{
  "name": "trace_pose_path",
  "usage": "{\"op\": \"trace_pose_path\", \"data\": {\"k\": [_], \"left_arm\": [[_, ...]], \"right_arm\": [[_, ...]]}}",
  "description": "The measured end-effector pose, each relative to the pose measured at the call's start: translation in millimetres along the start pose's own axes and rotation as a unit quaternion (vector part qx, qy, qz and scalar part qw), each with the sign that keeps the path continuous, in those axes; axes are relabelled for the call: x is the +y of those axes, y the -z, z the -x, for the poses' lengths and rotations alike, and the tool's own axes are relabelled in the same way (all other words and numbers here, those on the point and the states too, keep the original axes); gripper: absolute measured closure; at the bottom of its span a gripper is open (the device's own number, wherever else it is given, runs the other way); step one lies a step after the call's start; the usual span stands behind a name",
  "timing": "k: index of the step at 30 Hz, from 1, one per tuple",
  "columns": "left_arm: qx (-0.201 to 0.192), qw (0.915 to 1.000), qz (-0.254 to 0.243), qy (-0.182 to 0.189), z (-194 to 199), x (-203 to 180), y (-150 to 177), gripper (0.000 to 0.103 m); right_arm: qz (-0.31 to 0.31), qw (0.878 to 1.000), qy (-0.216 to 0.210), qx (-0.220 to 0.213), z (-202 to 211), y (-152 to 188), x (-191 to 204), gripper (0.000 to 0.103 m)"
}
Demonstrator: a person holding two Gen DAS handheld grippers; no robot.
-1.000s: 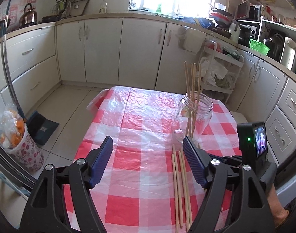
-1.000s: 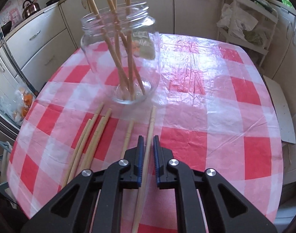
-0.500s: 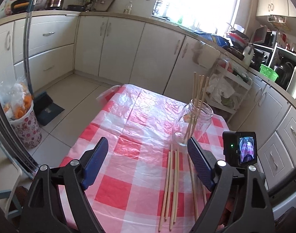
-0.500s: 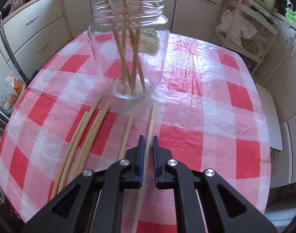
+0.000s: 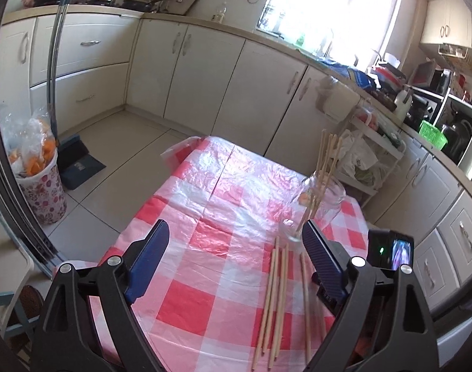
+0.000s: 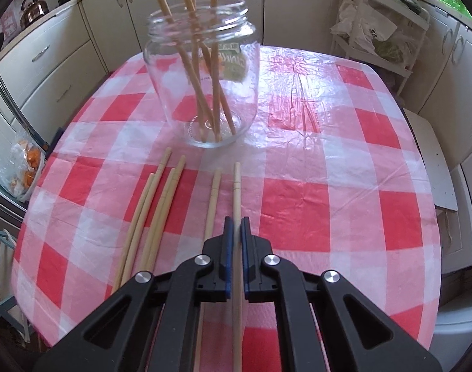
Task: Organize utensils
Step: 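Grasp a loose chopstick with the right tool, then carry the chopstick above the jar with the right tool while the left tool grasps a chopstick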
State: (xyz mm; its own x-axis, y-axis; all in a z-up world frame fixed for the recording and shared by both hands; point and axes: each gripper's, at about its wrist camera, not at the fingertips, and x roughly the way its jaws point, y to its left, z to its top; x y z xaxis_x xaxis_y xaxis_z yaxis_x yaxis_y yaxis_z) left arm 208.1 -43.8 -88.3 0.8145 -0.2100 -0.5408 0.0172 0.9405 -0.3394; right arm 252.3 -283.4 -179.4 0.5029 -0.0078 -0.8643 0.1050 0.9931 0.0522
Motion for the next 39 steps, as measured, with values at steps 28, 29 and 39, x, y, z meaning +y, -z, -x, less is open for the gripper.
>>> {"op": "trace_pose_path", "data": {"k": [28,29,39], "left_arm": [[0.213,0.9673,-0.127,0.054,-144,-53,0,0.034],[0.223,0.9643,-0.137,0.041,-152,-54,5,0.034],[0.249,0.9468,-0.203,-0.016,-174,-69,57,0.044]], "right_arm": [[-0.133,0.940,-0.165,-0.266,110,-18,-86,0.097],[-0.134,0.940,-0.172,-0.263,109,-18,-86,0.097],[-0.139,0.936,-0.201,-0.253,115,-9,-100,0.097]]}}
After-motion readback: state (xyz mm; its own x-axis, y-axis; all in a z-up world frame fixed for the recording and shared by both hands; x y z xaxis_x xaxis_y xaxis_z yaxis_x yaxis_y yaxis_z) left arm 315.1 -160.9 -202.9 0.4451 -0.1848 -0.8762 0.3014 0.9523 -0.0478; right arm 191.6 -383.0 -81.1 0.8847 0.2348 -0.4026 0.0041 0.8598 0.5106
